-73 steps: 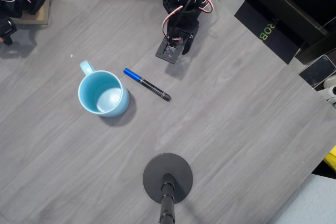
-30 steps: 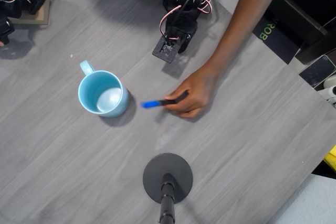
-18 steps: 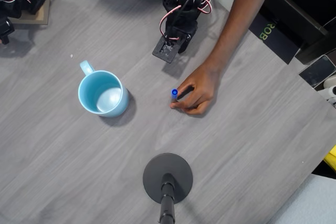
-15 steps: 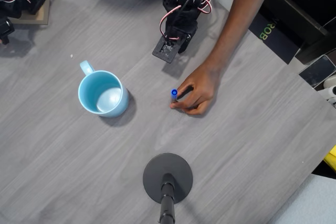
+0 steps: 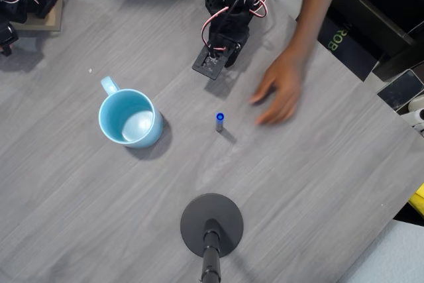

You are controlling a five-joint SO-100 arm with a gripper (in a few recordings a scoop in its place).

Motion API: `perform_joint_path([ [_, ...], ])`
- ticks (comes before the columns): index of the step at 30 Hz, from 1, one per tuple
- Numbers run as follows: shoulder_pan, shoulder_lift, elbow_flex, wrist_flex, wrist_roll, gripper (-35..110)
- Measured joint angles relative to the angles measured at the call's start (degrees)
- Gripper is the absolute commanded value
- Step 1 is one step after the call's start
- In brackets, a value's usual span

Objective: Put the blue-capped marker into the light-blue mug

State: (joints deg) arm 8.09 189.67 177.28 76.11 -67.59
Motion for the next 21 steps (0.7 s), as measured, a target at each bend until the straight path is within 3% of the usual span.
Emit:
perform_joint_path([
  [9, -0.4, 0.0, 0.0, 0.0, -0.8, 0],
  [12, 3.3, 0.0, 0.0, -0.4, -10.2, 0],
  [16, 9.7, 0.0, 0.0, -11.5, -17.2, 1],
  [21, 13.1, 0.0, -0.9, -28.6, -18.7, 6],
])
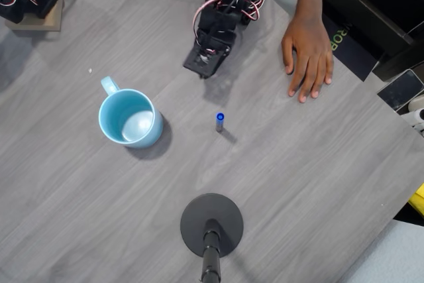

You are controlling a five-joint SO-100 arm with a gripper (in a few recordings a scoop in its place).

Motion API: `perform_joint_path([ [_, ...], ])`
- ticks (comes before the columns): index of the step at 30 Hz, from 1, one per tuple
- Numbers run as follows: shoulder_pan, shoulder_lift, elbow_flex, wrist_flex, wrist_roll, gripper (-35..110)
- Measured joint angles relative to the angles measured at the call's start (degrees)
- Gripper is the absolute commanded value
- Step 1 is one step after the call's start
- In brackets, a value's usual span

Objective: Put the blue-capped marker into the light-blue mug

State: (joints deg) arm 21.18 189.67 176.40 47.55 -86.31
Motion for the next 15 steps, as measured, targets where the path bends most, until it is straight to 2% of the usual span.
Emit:
perform_joint_path([
  [5, 0.0, 0.0, -1.9, -12.7, 0.0, 19],
  [9, -0.9, 0.0, -3.3, -16.2, 0.1, 32],
  [15, -3.9, 0.0, 0.4, -26.5, 0.6, 38],
])
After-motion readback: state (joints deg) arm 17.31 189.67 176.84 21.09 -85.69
